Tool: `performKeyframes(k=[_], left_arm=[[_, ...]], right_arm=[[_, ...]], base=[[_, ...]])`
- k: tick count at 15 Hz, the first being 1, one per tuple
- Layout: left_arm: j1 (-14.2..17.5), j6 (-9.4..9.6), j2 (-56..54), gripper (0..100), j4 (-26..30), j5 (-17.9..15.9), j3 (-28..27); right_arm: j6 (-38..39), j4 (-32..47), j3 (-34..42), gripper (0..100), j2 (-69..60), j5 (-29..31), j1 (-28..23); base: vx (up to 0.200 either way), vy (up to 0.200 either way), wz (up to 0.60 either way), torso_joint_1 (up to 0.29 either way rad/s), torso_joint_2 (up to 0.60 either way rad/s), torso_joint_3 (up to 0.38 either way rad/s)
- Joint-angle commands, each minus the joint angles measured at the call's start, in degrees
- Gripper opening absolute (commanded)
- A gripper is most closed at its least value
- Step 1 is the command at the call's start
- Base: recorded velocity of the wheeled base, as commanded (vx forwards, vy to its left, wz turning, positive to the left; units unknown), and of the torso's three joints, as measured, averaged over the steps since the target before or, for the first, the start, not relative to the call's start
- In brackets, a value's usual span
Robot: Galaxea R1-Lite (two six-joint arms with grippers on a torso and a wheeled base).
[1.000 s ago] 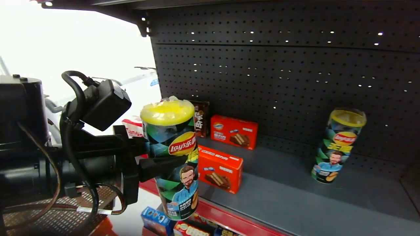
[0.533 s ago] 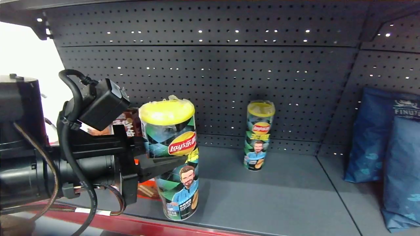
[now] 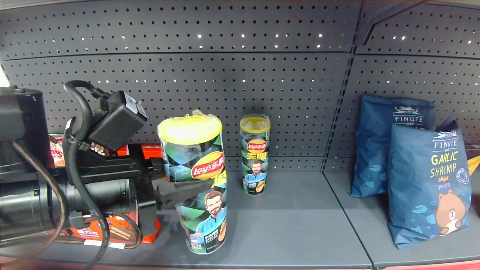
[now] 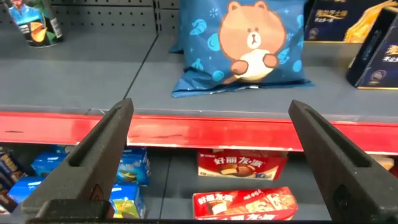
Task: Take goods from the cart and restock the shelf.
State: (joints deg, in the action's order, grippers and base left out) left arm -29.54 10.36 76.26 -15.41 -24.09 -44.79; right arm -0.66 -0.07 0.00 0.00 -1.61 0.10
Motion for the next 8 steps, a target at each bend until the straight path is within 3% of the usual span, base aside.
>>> performKeyframes(k=[1, 3, 6, 8], left_arm=[[0.09, 0.01, -0.15, 0, 0.03, 0.01, 0.14], [0.09, 0.01, -0.06, 0, -0.06, 0.18, 0.14], [0.09, 0.01, -0.06, 0, -0.06, 0.27, -0.21], [0.09, 0.01, -0.24, 0, 0.03, 0.71, 0.14]], right_arm=[[-0.04, -0.01, 0.00, 100, 0.00, -0.06, -0.01], [-0.22, 0.34, 0.00, 100, 2.90, -0.15, 0.87], [2.24, 0.25, 0.00, 100, 5.98, 0.47, -5.28], [2.77, 0.16, 0.00, 100, 5.36, 0.64, -4.40]], base=[[0.000, 0.000, 0.00, 0.000, 0.00, 0.000], [0.000, 0.000, 0.00, 0.000, 0.00, 0.000], [0.000, 0.000, 0.00, 0.000, 0.00, 0.000], [0.000, 0.000, 0.00, 0.000, 0.00, 0.000]])
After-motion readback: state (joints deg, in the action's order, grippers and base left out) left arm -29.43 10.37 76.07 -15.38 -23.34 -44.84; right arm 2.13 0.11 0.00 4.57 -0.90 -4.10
